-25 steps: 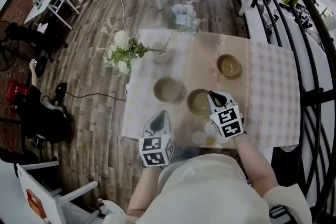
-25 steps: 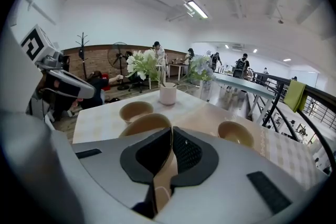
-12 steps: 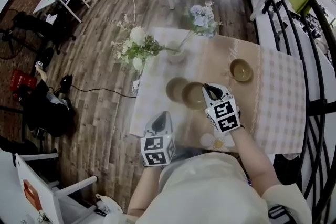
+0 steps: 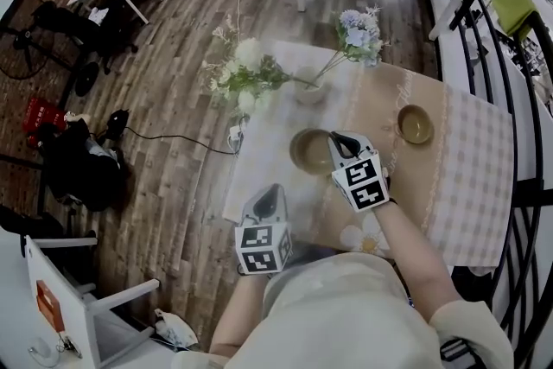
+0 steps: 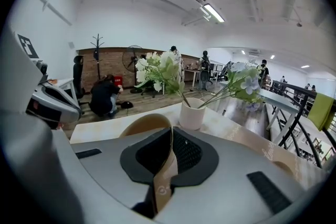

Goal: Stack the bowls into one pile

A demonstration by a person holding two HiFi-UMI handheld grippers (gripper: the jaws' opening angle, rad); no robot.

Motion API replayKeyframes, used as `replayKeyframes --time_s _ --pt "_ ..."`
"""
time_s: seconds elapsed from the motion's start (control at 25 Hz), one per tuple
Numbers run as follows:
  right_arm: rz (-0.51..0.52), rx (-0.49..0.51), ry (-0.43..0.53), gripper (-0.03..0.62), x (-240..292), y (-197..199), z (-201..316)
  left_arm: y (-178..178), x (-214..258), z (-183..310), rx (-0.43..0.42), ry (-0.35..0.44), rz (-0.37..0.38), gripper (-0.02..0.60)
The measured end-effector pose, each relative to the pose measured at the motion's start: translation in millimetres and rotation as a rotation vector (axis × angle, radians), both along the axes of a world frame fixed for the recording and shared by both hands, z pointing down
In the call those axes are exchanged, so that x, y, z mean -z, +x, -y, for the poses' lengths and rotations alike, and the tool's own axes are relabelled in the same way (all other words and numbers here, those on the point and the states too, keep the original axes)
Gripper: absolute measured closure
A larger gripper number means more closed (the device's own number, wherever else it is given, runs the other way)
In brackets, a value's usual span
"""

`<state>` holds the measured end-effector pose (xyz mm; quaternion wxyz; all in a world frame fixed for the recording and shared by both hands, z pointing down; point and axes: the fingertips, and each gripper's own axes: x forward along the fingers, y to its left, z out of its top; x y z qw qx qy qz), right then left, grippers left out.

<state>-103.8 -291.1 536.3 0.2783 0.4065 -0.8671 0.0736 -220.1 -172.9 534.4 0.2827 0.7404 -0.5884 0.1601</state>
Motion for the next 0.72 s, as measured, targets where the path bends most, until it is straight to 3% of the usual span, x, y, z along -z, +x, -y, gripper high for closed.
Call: replayKeyframes --time_s 0.72 --pt "-0.057 0.010 -0.072 0.582 -44.2 -16.4 20.3 -11.7 -15.9 4.7 0.031 -0.044 -0.002 0.578"
